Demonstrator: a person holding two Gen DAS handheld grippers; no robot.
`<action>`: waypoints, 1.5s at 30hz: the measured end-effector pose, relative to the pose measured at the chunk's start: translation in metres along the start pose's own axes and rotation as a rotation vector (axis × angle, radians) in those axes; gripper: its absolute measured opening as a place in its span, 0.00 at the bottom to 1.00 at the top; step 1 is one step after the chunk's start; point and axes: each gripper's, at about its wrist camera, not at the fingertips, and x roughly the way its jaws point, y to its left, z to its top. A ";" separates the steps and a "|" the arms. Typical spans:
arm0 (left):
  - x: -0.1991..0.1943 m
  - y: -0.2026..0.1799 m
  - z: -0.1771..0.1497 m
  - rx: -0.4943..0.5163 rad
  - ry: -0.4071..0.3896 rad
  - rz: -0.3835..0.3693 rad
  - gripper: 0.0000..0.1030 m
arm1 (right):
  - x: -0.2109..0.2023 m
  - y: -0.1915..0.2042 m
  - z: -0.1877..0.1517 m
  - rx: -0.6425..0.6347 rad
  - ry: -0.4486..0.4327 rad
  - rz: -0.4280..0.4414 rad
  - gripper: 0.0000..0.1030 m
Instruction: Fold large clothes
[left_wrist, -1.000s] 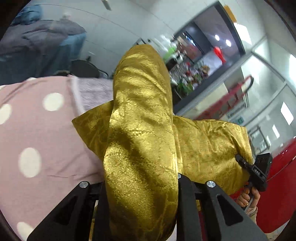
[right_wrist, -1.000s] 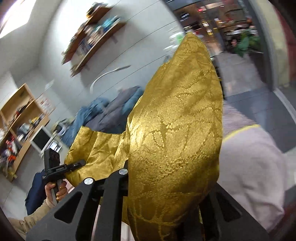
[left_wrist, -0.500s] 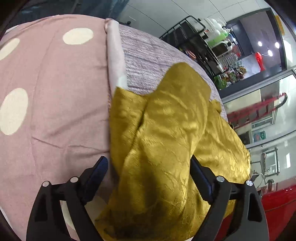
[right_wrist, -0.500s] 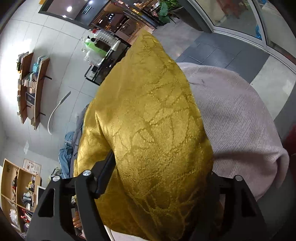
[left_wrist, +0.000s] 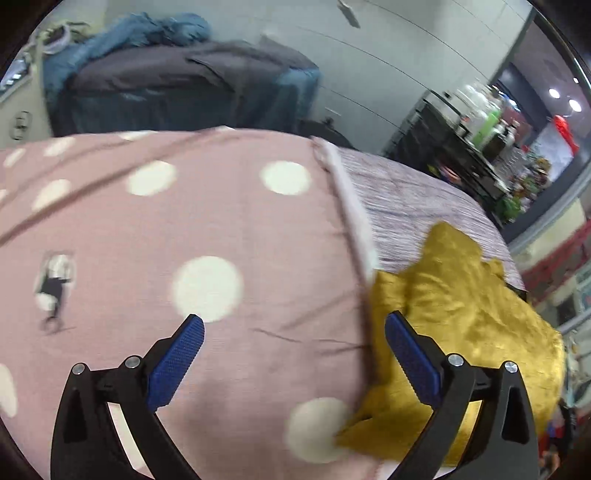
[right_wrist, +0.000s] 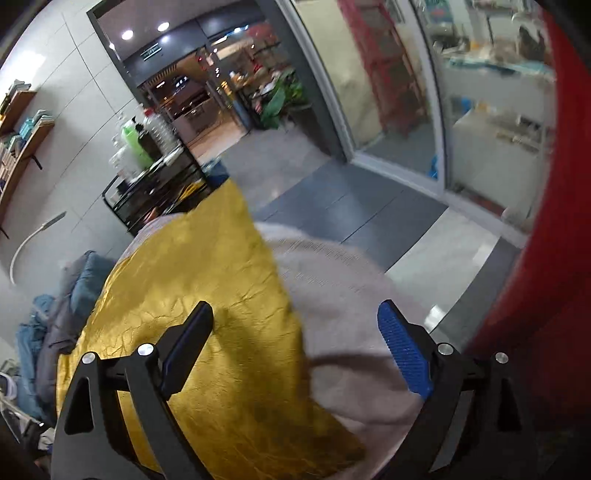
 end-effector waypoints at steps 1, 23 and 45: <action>-0.006 0.008 -0.003 -0.008 -0.010 0.027 0.94 | -0.005 -0.001 0.000 -0.011 -0.007 -0.014 0.87; -0.051 -0.121 -0.150 0.424 0.250 0.022 0.94 | -0.076 0.183 -0.169 -0.773 0.283 0.058 0.87; -0.061 -0.170 -0.157 0.559 0.247 0.042 0.94 | -0.079 0.135 -0.154 -0.653 0.342 -0.040 0.88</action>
